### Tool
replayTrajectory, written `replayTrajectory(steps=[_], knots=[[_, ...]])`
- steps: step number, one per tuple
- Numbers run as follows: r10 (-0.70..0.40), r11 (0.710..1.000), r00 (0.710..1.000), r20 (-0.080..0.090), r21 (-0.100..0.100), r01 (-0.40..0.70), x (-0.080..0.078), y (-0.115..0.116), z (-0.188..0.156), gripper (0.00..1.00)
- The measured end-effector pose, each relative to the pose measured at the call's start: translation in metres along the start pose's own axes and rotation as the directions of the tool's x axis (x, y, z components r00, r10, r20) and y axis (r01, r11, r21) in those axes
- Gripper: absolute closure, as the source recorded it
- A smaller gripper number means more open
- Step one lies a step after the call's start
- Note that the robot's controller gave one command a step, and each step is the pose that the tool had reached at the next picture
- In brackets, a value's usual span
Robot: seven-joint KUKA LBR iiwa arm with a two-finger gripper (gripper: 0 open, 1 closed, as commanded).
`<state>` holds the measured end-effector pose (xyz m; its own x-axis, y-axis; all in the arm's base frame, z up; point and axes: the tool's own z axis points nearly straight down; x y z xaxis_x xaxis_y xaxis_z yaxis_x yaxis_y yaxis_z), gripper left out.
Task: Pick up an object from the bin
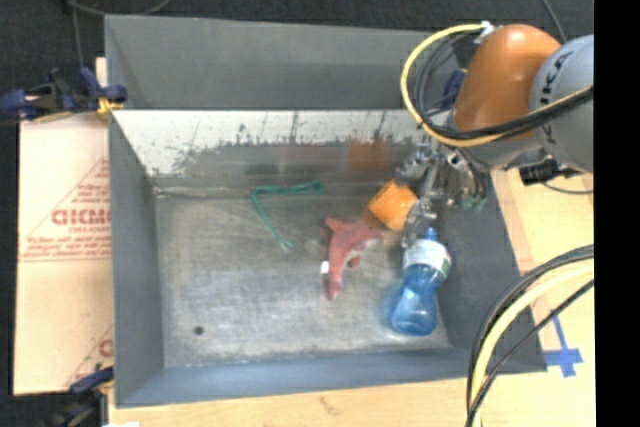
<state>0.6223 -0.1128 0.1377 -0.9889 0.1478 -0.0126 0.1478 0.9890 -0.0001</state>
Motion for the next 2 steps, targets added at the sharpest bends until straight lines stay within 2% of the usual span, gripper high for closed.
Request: replayTrajectory(steps=[1,2], knots=[[-0.301,0.954,0.953,0.026,0.009,0.300,-0.006,0.000,0.010,0.00],[-0.239,0.971,0.969,0.053,0.009,0.239,-0.020,0.004,0.024,0.00]])
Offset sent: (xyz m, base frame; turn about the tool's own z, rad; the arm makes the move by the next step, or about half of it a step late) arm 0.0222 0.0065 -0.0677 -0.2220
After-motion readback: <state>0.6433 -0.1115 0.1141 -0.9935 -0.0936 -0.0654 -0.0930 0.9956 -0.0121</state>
